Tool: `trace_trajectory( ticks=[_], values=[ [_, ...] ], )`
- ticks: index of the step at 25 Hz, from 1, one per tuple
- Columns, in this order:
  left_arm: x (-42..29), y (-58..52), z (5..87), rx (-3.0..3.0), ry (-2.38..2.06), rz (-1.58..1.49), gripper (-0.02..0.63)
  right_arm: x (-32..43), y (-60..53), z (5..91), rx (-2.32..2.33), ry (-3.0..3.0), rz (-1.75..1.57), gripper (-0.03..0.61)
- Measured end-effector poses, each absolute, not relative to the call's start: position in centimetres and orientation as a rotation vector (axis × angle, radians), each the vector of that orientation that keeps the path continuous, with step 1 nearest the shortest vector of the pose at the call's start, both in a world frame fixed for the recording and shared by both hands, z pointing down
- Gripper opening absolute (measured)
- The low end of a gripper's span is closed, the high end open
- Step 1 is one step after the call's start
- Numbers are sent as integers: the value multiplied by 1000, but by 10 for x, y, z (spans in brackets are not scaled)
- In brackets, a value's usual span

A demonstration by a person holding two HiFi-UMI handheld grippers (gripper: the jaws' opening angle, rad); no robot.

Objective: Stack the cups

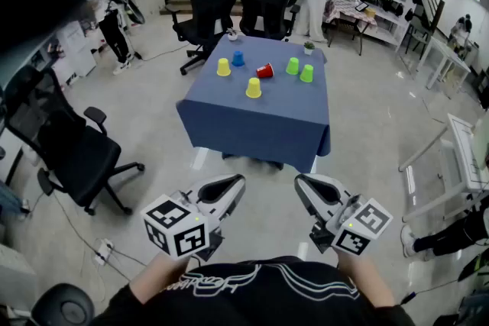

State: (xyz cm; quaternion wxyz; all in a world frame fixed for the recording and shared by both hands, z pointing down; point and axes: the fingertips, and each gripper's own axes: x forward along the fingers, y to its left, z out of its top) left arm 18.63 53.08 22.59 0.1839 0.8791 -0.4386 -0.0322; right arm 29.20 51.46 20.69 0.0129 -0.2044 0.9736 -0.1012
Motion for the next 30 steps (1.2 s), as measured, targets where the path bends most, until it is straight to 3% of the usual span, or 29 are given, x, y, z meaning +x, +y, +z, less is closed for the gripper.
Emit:
trace_trajectory(
  ticks=[12, 13, 16, 20, 30],
  values=[
    [168, 546, 224, 2480, -1252, -124, 31, 281, 532, 205, -634, 3038, -316, 32],
    [168, 546, 224, 2479, -1251, -128, 31, 281, 533, 205, -632, 3053, -303, 41],
    [167, 546, 224, 2475, -1253, -136, 31, 280, 534, 205, -640, 3092, -268, 165],
    [163, 546, 229, 2460, -1260, -132, 31, 281, 530, 212, -669, 3098, -265, 245],
    [129, 506, 256, 2369, -1330, -101, 31, 258, 466, 238, -701, 3131, -252, 299]
  ],
)
